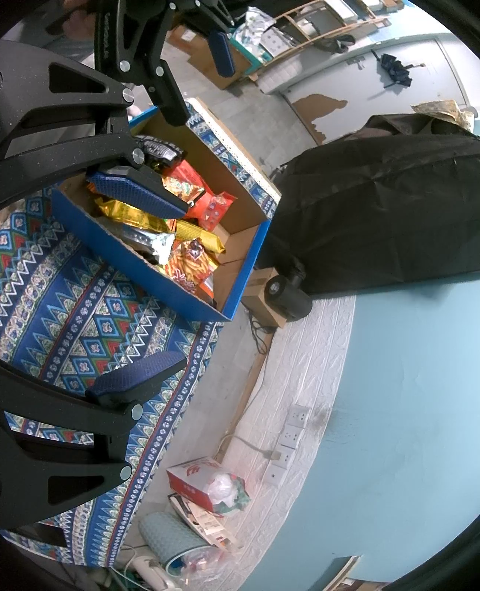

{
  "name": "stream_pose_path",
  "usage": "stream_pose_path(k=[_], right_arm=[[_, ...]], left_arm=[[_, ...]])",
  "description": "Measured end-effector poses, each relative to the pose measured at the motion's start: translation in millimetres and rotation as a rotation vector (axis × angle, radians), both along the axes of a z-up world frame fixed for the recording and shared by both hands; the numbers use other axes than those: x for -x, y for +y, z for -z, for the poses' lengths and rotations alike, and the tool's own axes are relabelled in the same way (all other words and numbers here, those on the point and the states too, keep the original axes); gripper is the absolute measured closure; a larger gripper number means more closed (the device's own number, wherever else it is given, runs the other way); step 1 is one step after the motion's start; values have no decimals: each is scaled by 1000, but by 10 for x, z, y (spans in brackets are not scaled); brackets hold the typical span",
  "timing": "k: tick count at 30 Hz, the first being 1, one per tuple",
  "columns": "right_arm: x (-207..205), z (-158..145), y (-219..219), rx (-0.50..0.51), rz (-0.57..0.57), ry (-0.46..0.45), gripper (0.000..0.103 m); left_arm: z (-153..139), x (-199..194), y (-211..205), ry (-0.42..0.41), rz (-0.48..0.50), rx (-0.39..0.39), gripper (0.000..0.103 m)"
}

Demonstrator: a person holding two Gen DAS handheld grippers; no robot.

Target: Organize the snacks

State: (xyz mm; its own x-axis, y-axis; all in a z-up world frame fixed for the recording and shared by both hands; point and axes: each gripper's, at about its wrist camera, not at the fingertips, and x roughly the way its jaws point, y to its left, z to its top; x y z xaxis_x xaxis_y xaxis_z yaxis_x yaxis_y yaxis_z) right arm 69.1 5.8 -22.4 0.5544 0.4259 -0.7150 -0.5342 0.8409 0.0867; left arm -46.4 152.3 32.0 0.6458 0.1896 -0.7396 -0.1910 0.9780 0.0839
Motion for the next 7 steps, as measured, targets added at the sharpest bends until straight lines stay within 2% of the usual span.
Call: stream_pose_path(k=[7], right_arm=[[2,-1,0,1,-1,0,30]], left_arm=[[2,-6,-37,15,-4,-14,3]])
